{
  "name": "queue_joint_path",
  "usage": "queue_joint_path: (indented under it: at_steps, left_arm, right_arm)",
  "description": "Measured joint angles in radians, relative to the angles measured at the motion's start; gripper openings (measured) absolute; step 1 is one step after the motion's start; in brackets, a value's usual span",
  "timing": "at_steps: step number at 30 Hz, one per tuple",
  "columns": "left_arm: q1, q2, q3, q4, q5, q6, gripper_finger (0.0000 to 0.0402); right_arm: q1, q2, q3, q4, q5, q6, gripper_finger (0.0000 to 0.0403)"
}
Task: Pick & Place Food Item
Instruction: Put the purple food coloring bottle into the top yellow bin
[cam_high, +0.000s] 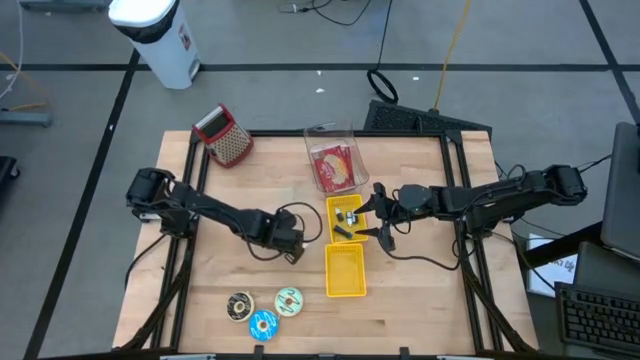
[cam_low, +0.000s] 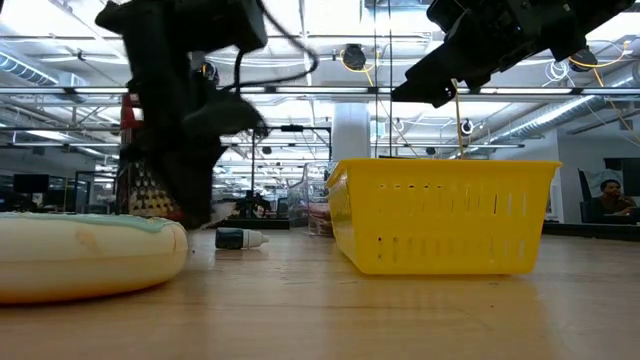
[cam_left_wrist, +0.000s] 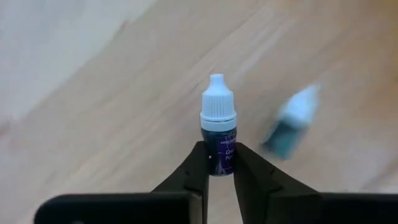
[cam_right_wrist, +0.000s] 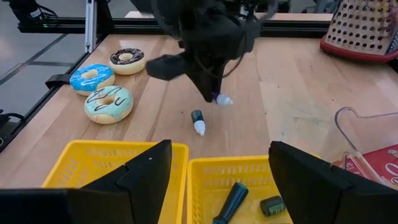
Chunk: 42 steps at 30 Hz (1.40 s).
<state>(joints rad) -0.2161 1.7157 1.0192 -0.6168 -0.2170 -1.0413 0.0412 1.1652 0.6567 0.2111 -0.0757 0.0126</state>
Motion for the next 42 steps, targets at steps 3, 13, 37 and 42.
queue_joint_path:
  at_steps: [3, 13, 37, 42]
  left_arm:
    - [0.000, -0.002, 0.029, 0.100, -0.027, 0.108, 0.0052]
    - [0.052, -0.002, 0.104, 0.408, -0.079, 0.415, 0.0048]
    - [0.108, 0.077, 0.104, 0.727, -0.007, 0.539, 0.0051]
    - [0.123, 0.113, 0.104, 0.722, 0.013, 0.524, 0.0051]
  right_arm:
    - [0.000, 0.000, 0.000, 0.000, 0.000, -0.001, 0.0256]
    - [0.000, 0.000, 0.000, 0.000, 0.000, -0.024, 0.0256]
    - [-0.001, 0.000, 0.000, 0.034, 0.000, -0.036, 0.0256]
    - [-0.001, 0.000, 0.000, 0.037, 0.000, -0.033, 0.0256]
